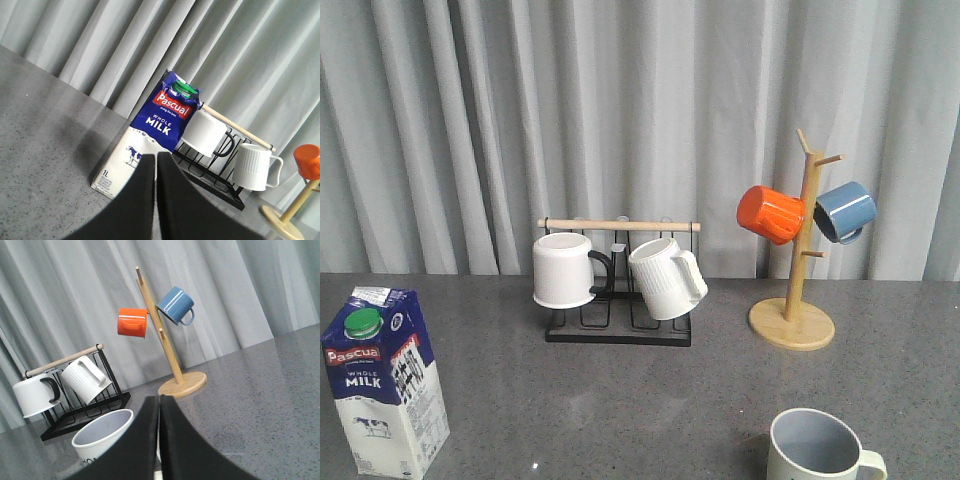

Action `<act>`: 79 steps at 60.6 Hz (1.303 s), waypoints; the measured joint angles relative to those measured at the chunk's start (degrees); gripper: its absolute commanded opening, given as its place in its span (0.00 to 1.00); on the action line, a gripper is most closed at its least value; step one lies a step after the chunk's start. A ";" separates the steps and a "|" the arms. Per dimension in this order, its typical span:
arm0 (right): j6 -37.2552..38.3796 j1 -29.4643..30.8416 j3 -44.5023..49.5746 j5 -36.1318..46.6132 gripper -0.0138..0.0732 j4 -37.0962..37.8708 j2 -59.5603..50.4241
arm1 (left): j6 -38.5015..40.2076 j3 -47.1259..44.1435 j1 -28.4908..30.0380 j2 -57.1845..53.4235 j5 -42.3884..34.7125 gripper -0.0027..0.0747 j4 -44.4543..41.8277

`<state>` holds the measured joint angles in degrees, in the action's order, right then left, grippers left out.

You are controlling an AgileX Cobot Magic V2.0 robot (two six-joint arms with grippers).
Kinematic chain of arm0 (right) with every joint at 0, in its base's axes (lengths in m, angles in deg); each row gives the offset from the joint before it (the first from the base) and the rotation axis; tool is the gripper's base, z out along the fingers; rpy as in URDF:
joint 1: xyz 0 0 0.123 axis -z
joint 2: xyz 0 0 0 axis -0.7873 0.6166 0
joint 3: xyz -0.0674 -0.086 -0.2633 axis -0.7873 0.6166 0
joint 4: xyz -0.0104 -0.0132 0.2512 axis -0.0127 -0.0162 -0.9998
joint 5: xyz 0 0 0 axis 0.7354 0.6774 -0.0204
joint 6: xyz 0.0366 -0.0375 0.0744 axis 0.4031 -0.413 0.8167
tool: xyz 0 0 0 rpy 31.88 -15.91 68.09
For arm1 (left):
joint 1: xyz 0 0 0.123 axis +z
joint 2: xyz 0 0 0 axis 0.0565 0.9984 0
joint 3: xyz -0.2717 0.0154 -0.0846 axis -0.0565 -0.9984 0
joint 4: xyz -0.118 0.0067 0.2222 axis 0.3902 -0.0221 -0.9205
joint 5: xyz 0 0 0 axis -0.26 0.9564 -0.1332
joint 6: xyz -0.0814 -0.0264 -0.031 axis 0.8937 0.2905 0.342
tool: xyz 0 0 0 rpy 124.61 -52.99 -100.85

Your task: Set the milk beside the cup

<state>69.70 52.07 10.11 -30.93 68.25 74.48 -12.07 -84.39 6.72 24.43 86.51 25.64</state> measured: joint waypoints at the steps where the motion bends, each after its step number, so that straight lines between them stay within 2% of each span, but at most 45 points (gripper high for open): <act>1: 0.00 0.00 0.00 0.00 0.18 0.00 0.00 | 0.08 0.00 0.00 0.00 0.00 0.04 0.00; 7: 0.00 0.00 0.00 -2.43 0.27 0.00 0.00 | 0.14 0.00 0.00 0.00 -0.06 0.08 0.61; 13: 0.00 0.00 -1.18 -6.62 0.42 0.00 0.00 | 0.82 0.00 0.00 0.00 -0.06 0.14 3.55; 19: 0.00 0.00 -2.59 -7.04 0.60 0.00 0.00 | 2.34 0.00 0.00 0.00 -0.06 0.25 8.40; 24: 0.00 0.00 -2.91 -7.56 0.67 0.00 0.00 | 2.87 0.00 0.00 0.00 0.11 0.34 12.33; 32: 0.00 0.00 -2.93 -5.61 0.67 0.00 0.00 | 3.05 0.00 0.00 0.00 0.10 0.42 21.21; 40: -0.68 0.00 -6.57 -7.00 0.65 0.04 0.10 | 2.77 0.00 0.00 0.00 0.01 0.43 25.68; 46: -3.39 0.00 -13.67 -14.28 0.65 0.17 3.21 | -0.05 2.58 0.00 0.00 4.32 0.43 21.72; 60: -15.85 0.00 -33.01 -32.53 0.65 -1.21 21.04 | -12.20 19.26 0.00 4.89 14.81 0.43 8.81; 68: -19.15 0.00 -37.82 -36.71 0.65 -2.14 31.56 | -16.98 26.02 0.00 13.42 19.73 0.43 7.48; 79: -19.87 0.00 -38.16 -37.85 0.65 -4.14 46.01 | -20.64 31.10 0.00 24.47 23.94 0.43 7.32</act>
<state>49.84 52.07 -28.05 -68.79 64.11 120.50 -32.71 -53.29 6.72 48.90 110.44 32.96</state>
